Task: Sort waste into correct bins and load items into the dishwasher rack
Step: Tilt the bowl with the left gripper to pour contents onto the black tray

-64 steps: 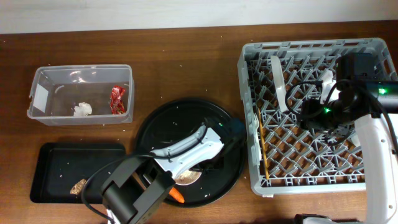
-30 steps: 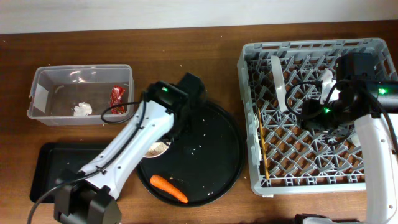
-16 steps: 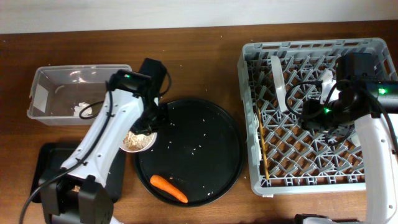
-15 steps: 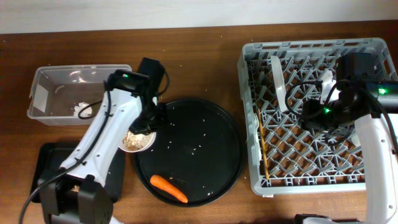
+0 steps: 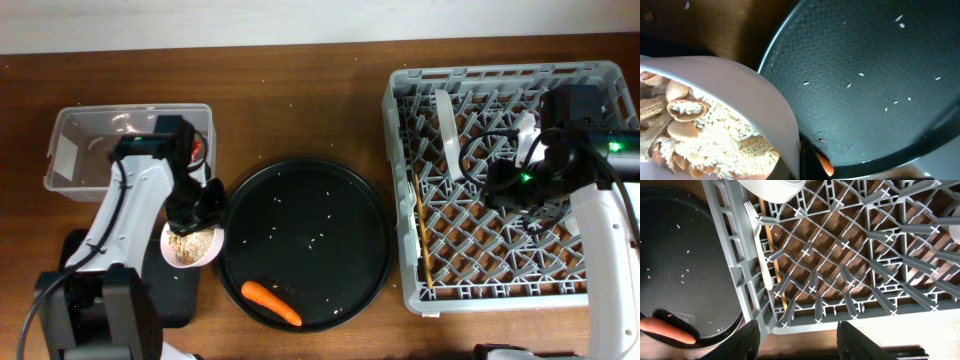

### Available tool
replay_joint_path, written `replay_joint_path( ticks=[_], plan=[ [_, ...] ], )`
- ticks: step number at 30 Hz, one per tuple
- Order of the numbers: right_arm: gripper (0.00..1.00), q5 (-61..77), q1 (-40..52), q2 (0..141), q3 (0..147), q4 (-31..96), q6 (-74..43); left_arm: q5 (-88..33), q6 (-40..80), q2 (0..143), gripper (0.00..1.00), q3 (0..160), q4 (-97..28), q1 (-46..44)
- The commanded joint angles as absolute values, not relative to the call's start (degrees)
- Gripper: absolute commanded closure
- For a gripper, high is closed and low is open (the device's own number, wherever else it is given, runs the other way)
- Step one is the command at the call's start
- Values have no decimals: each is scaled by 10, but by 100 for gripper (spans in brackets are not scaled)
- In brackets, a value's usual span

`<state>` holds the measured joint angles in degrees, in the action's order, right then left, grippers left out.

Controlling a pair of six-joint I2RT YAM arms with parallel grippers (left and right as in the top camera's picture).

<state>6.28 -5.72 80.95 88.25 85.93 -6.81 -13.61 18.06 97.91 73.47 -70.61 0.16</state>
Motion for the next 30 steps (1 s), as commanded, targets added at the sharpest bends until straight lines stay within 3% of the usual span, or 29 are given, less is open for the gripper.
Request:
replay_joint_path(
  ticks=[1,16,30],
  plan=[
    [47,53,-61,806,881,860,-64,-210,126,959,100,710,-694,46],
    [47,53,-61,806,881,860,-64,-478,-99,958,100,703,-768,256],
    [47,53,-61,806,881,860,-64,-629,-222,958,100,666,-832,370]
  ],
)
